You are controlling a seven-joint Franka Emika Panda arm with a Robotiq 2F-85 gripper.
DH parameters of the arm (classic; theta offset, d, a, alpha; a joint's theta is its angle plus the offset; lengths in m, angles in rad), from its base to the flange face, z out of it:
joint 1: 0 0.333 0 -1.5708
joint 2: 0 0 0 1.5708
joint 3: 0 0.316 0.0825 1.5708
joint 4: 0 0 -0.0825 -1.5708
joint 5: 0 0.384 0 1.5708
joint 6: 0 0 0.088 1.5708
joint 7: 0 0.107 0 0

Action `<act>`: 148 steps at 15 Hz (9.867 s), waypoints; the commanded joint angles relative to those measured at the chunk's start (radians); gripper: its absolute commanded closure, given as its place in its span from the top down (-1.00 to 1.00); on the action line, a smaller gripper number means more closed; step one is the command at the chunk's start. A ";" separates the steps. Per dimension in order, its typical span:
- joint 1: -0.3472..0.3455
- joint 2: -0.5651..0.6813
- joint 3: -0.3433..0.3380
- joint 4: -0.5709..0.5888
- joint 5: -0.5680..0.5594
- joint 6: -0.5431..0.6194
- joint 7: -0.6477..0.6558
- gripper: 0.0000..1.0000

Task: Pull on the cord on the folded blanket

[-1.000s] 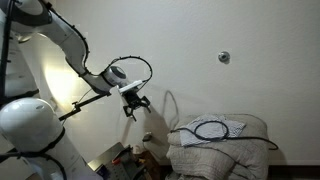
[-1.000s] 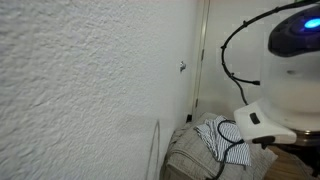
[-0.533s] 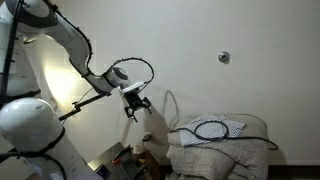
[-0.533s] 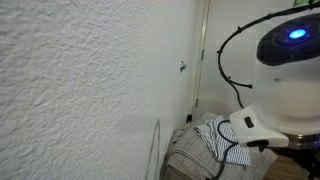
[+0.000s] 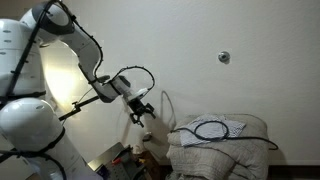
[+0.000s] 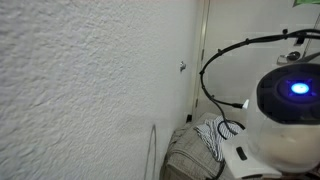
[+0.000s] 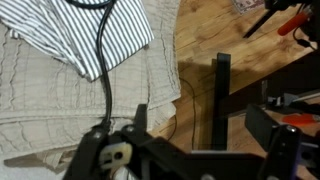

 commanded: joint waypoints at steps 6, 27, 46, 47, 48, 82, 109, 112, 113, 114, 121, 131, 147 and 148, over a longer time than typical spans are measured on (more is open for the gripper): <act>-0.066 0.189 -0.024 0.096 -0.173 0.253 0.049 1.00; -0.065 0.432 -0.079 0.345 -0.275 0.137 0.094 1.00; -0.076 0.499 -0.044 0.446 -0.190 0.091 0.080 -0.88; -0.074 0.487 -0.044 0.438 -0.190 0.091 0.084 -0.80; -0.070 0.469 -0.046 0.427 -0.193 0.089 0.093 -0.76; 0.063 0.331 0.066 0.421 -0.117 -0.035 0.134 -0.78; 0.081 0.371 -0.059 0.362 -0.418 -0.665 1.019 -0.81; 0.045 0.368 -0.053 0.357 -0.393 -0.651 1.051 -0.81; 0.027 0.358 -0.052 0.351 -0.376 -0.633 1.057 -0.81; 0.009 0.347 -0.052 0.344 -0.353 -0.620 1.060 -0.81; -0.069 0.304 -0.077 0.322 -0.272 -0.593 1.072 -0.83; -0.191 0.187 -0.082 0.193 -0.307 -0.152 0.978 -0.84; -0.163 0.124 0.013 0.218 0.014 0.329 0.314 -0.84; -0.148 0.124 0.019 0.234 0.041 0.312 0.280 -0.84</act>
